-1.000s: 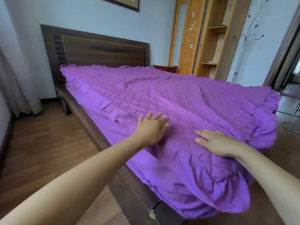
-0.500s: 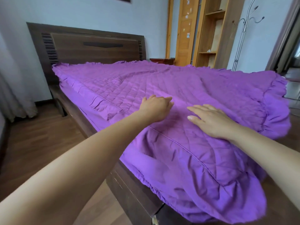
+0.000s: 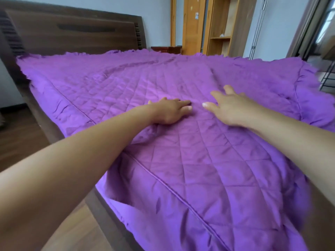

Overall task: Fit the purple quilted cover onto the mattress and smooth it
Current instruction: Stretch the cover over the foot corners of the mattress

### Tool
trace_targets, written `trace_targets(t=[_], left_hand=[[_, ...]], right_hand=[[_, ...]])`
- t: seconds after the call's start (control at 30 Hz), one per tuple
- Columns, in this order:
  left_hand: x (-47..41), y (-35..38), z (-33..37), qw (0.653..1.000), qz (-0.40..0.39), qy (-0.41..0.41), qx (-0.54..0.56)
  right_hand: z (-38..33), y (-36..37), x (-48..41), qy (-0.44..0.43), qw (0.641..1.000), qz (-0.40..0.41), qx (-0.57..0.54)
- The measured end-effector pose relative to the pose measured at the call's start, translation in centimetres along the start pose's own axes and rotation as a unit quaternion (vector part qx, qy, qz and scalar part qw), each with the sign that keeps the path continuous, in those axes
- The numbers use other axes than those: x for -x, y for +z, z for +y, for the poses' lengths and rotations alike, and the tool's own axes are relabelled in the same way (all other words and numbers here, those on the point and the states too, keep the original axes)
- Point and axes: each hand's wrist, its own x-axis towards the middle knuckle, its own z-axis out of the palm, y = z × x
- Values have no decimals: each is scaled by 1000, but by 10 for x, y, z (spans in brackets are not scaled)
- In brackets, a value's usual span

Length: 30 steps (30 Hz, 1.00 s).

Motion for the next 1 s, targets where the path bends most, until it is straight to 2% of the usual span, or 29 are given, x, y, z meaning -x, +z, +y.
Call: trace_targets(t=[0.07, 0.1, 0.2, 0.23, 0.33, 0.43, 0.57, 1.0], left_hand=[[-19, 2, -6, 1000, -5, -3, 27], [-25, 6, -5, 999, -20, -6, 27], [-24, 22, -2, 998, -19, -52, -4], [-18, 24, -2, 998, -10, -60, -9], [-9, 29, 0, 998, 23, -61, -8], [-10, 23, 7, 995, 13, -97, 1], [-1, 30, 14, 987, 48, -151, 17], [-5, 20, 20, 985, -19, -173, 8]], right_hand=[[2, -1, -18, -37, 999, 6, 30], [9, 3, -27, -47, 998, -17, 40], [34, 21, -40, -8, 993, -119, -4], [40, 25, -38, 8, 991, -129, -24], [44, 30, -30, 11, 994, -106, -15], [40, 23, -31, 20, 995, -94, -12], [34, 29, -25, 15, 995, -95, 1], [31, 23, -32, 8, 990, -141, 17]])
